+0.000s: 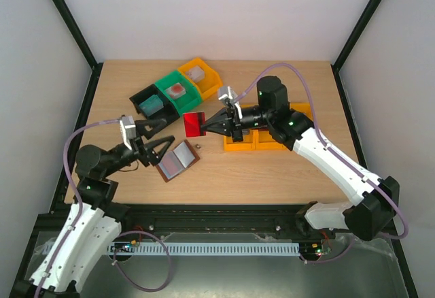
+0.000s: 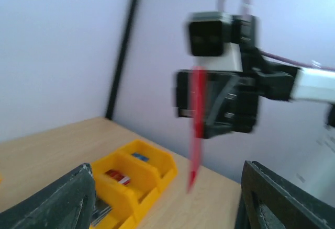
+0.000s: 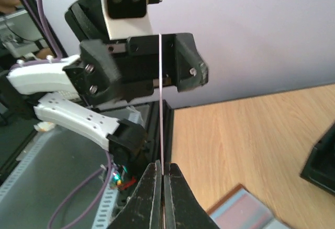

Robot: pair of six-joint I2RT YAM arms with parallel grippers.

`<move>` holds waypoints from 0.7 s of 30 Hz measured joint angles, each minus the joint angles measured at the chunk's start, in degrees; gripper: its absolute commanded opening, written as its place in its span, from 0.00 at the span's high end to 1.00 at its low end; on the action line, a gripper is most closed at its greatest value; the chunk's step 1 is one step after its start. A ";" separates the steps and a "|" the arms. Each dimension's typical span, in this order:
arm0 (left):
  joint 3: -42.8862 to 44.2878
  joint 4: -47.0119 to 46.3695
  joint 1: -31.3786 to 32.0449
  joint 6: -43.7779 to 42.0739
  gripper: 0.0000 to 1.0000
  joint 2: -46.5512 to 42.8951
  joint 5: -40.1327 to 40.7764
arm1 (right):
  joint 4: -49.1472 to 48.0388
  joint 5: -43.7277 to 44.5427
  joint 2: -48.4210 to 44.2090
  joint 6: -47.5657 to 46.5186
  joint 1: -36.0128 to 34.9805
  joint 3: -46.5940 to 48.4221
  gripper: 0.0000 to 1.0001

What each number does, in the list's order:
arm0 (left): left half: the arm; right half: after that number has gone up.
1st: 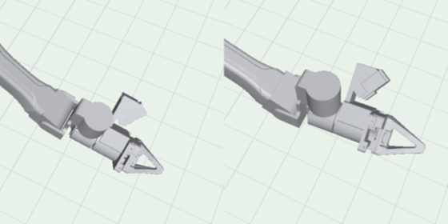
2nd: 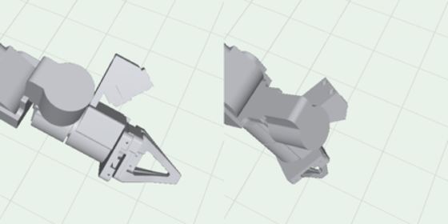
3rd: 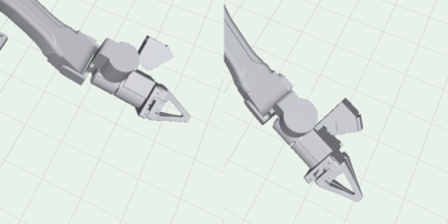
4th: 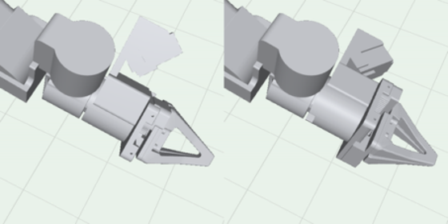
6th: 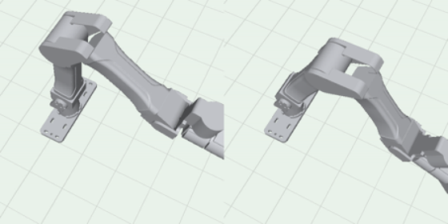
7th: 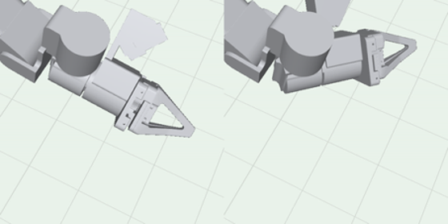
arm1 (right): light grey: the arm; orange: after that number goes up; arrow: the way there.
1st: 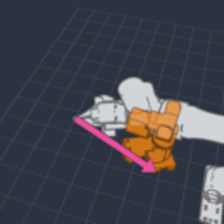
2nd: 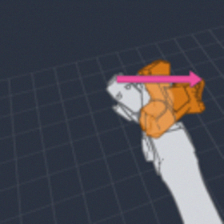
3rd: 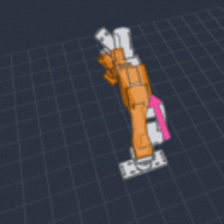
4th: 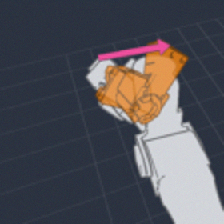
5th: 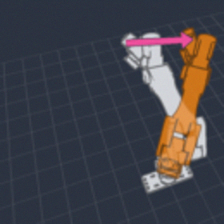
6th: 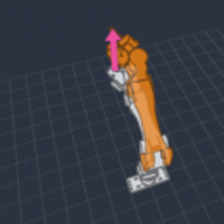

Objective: Take the credit cards out of the card holder

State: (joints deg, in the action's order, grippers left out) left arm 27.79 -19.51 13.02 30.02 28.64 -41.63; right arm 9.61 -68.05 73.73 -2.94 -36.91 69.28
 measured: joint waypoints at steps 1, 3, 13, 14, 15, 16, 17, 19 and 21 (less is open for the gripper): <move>0.81 -1.07 1.79 -2.49 0.23 0.15 -1.86 | -2.40 -0.44 0.00 1.27 -0.59 -0.59 0.98; 1.66 -2.45 4.92 -6.56 0.26 1.18 -4.70 | -5.75 -0.90 0.04 3.41 -1.66 -1.40 0.98; 2.47 -2.34 11.93 -13.86 0.74 7.32 -2.86 | -13.46 -2.36 0.66 7.91 -4.11 -1.95 0.98; 2.51 -2.58 12.11 -14.03 0.80 7.37 -2.62 | -13.49 -2.34 0.72 7.89 -4.11 -1.95 0.98; 2.60 -2.89 12.24 -14.62 0.83 7.41 -2.43 | -13.51 -2.29 0.79 7.82 -4.11 -1.95 0.98; 2.73 -3.10 12.41 -14.49 0.86 7.41 -2.47 | -13.51 -2.27 0.94 7.65 -4.11 -1.95 0.98; 2.89 -3.32 12.48 -14.78 0.87 7.41 -2.49 | -13.46 -2.23 1.05 7.43 -4.11 -1.95 0.98; 3.17 -3.72 12.74 -15.10 0.90 7.32 -2.67 | -13.27 -2.08 1.18 6.97 -4.11 -1.95 0.98; 3.26 -3.89 12.74 -15.47 0.97 7.06 -2.78 | -13.00 -2.03 1.29 6.54 -4.11 -1.95 0.98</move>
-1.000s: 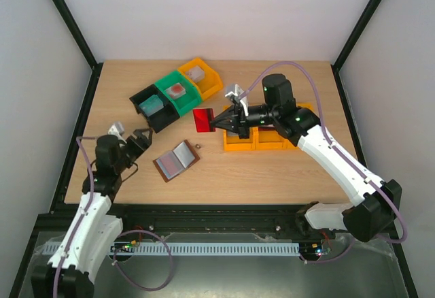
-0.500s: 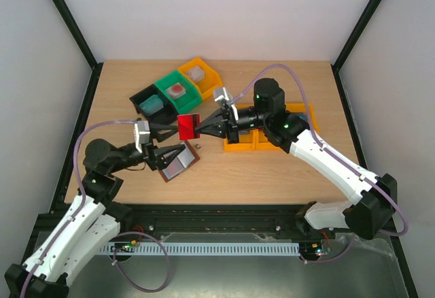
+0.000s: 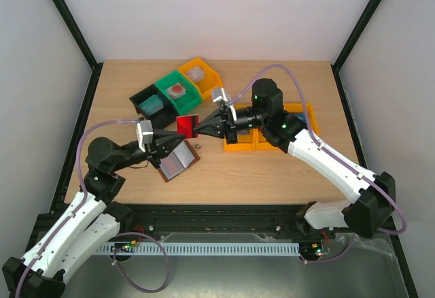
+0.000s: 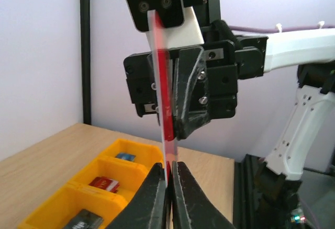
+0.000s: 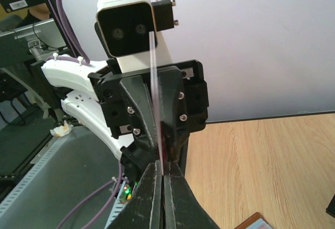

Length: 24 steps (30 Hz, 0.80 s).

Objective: Take the credit cards out of the card holder

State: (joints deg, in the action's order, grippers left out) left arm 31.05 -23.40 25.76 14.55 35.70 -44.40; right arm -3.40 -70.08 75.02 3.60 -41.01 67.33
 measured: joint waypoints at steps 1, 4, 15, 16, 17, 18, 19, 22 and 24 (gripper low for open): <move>0.04 -0.04 0.00 -0.22 0.98 -0.13 -0.09 | 0.13 0.02 0.04 -0.15 0.00 0.00 0.99; 0.07 0.17 0.07 -0.33 0.98 -0.42 -0.13 | 0.22 0.22 0.11 -0.63 0.00 0.00 0.98; -1.25 3.28 0.33 -34.03 0.98 -0.76 29.40 | 4.76 15.58 0.74 2.97 0.76 1.68 0.42; -2.36 1.16 0.33 -42.05 0.98 -0.37 32.87 | 4.79 17.40 1.16 4.68 1.07 2.29 0.41; -3.80 -1.46 0.33 -49.92 0.98 0.15 35.95 | 4.76 19.54 1.73 6.99 1.42 3.06 0.41; -5.73 -4.68 0.31 -58.99 0.98 0.94 38.66 | 4.70 20.79 2.14 8.94 1.57 3.54 0.42; -7.48 -7.06 0.31 -66.99 0.98 1.70 40.68 | 4.17 22.21 2.64 11.17 1.70 3.96 0.42; -11.65 -11.69 0.46 -88.30 0.98 4.35 44.37 | 0.31 25.79 4.20 21.77 2.01 4.13 0.38; -12.31 -13.94 0.76 -100.85 0.98 5.70 46.25 | -2.58 27.65 5.35 27.87 1.99 3.96 0.34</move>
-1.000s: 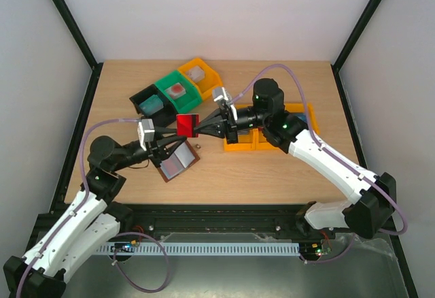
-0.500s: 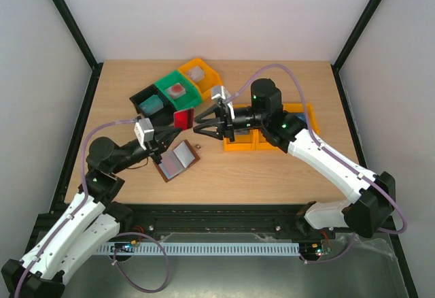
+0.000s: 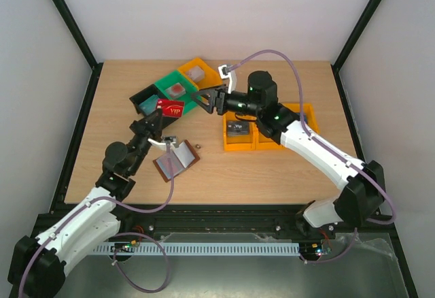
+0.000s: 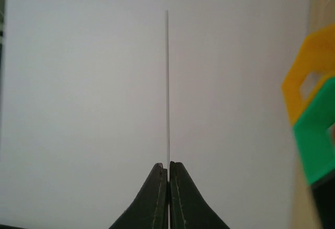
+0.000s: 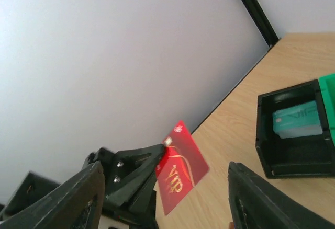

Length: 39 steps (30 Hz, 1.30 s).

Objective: Take the credit cards out of the card holder

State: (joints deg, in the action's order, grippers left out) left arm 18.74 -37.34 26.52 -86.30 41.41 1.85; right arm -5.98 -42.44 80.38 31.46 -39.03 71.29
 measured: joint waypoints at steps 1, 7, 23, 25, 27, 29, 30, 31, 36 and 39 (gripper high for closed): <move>0.02 -0.79 0.28 -2.62 0.98 0.13 0.46 | -1.99 0.92 0.63 3.43 -0.04 -0.46 0.31; 0.17 -4.52 2.03 -16.28 0.98 0.66 3.54 | -7.89 3.91 4.76 14.21 -1.95 -1.46 0.16; 0.17 -4.70 3.21 -21.09 0.98 1.33 5.70 | -10.36 -0.48 12.28 20.57 -4.48 -0.15 0.98; 0.17 -4.72 3.26 -21.07 0.98 1.33 6.08 | -10.60 -1.44 12.68 20.90 -4.46 0.52 0.98; 0.17 -4.55 3.28 -21.05 0.98 1.33 6.54 | -10.78 -2.14 12.96 20.98 -4.44 1.14 0.98; 0.17 -4.74 3.32 -21.00 0.94 1.31 6.78 | -10.34 -2.49 13.03 20.28 -4.42 1.84 0.98; 0.17 -4.81 3.32 -20.92 0.88 1.25 6.80 | -9.68 -2.62 13.05 19.80 -4.37 2.29 0.98; 0.17 -4.85 3.32 -20.92 0.78 1.20 6.80 | -9.29 -2.75 13.05 19.23 -4.28 2.62 0.98; -0.11 -3.39 3.85 -19.80 0.01 0.17 6.29 | -5.03 -4.07 13.05 14.38 -1.99 4.79 0.98; -0.81 0.13 4.35 -16.74 0.01 -2.03 6.91 | 6.27 -4.15 13.05 5.77 4.04 8.76 0.98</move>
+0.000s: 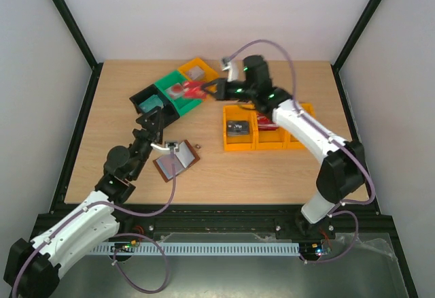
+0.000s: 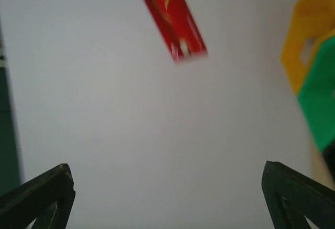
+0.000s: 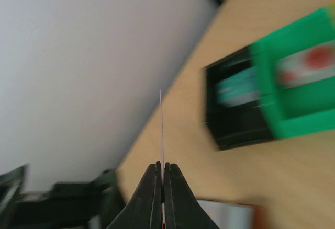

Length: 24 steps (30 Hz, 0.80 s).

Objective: Take the credit cards out of the card holder

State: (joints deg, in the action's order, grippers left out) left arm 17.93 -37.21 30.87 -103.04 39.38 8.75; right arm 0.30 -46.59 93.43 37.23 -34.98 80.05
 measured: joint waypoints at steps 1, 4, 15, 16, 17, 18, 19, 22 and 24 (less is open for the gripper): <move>-0.04 2.34 0.33 2.08 0.01 -0.76 0.55 | 4.28 0.76 -0.09 -3.65 2.86 1.55 0.98; 0.59 10.99 1.03 12.15 0.01 -2.14 2.82 | 17.53 7.48 -0.85 -14.53 12.63 5.66 0.98; 10.88 42.18 -3.89 80.76 0.01 -2.36 -7.41 | 45.88 34.82 -1.03 -33.07 27.93 6.45 0.98; 10.49 42.88 -4.98 85.11 0.00 -2.71 -8.50 | 47.45 34.95 -0.26 -33.73 28.48 6.47 0.98; 9.97 43.54 -6.78 90.99 0.00 -3.23 -10.40 | 48.43 34.97 0.20 -34.18 28.70 6.45 0.98; 9.75 43.91 -8.11 94.88 0.00 -3.58 -11.32 | 50.10 34.93 0.66 -34.93 28.83 6.47 0.98; 9.57 44.11 -9.73 99.54 0.01 -3.98 -12.35 | 50.38 34.91 1.05 -35.10 28.85 6.47 0.98; 9.05 44.00 -13.00 109.87 0.01 -5.14 -13.53 | 51.32 32.65 2.03 -35.98 28.85 6.47 0.98; 8.07 43.74 -15.58 117.70 0.01 -5.99 -13.90 | 51.65 30.03 3.43 -36.65 28.85 6.47 0.98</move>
State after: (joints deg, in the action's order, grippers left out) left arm 26.00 6.52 15.29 14.66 33.39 -5.15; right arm 51.94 -16.56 96.86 0.58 -6.13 86.52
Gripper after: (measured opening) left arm 0.994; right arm 0.018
